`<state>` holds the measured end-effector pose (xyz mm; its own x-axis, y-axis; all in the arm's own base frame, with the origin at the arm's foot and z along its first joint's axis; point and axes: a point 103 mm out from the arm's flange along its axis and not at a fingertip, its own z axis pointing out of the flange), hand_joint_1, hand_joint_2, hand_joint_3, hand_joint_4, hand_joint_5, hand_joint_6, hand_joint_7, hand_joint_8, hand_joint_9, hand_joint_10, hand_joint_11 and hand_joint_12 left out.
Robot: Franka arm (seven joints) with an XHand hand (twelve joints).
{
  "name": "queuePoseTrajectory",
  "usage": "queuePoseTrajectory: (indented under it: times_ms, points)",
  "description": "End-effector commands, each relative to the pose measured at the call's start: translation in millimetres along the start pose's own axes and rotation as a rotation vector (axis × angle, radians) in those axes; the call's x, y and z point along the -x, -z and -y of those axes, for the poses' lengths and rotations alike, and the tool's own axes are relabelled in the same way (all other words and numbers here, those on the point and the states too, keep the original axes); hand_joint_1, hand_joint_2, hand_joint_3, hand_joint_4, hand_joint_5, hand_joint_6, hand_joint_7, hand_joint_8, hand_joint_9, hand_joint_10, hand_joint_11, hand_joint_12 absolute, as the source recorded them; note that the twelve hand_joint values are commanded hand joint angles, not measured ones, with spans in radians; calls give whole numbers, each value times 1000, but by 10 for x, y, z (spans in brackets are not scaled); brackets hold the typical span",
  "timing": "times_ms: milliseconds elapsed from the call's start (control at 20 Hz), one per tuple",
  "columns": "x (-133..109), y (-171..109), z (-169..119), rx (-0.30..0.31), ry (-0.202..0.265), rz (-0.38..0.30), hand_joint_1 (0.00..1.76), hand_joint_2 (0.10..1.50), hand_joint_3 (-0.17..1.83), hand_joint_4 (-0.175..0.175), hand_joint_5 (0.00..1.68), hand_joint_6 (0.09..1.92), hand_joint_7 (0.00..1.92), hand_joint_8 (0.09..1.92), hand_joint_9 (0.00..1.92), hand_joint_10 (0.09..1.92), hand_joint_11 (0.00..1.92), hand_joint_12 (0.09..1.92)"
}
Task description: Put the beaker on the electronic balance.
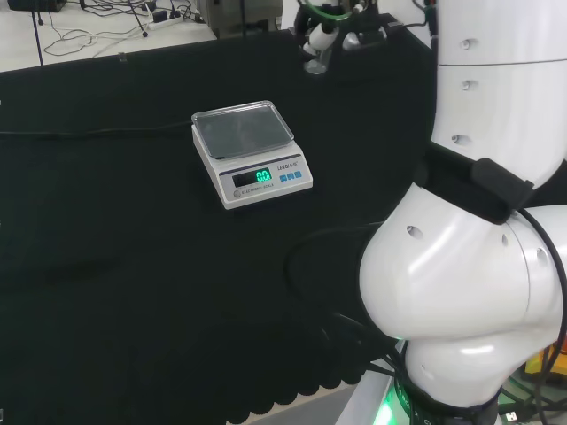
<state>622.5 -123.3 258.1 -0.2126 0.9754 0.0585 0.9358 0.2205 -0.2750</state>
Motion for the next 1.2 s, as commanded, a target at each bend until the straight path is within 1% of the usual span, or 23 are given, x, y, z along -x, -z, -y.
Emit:
queuePoseTrajectory:
  times_ms: [50, 350, 700, 800, 850, 1000, 1200]
  points:
    - [-433, -176, -317, -69, 130, -26, 1134, 1181, -2, -175, 858, 1191, 826, 870, 1067, 746, 1094, 780]
    - [-559, -346, -424, -90, 166, -31, 1135, 1181, -2, -175, 859, 1189, 830, 867, 1070, 744, 1096, 779]
    - [-654, -532, -474, -112, 186, -44, 1135, 1180, -3, -175, 861, 1186, 834, 864, 1073, 741, 1098, 778]
    - [-676, -572, -469, -114, 190, -48, 1135, 1179, -3, -175, 862, 1185, 835, 863, 1075, 741, 1099, 777]
    - [-611, -570, -417, -116, 193, -53, 1135, 1179, -3, -175, 863, 1185, 836, 863, 1075, 740, 1099, 777]
    - [-594, -581, -385, -110, 195, -52, 1135, 1179, -3, -175, 864, 1183, 838, 861, 1077, 739, 1100, 776]
    - [-662, -649, -328, -104, 207, -35, 1135, 1178, -3, -175, 865, 1181, 840, 859, 1079, 738, 1101, 775]
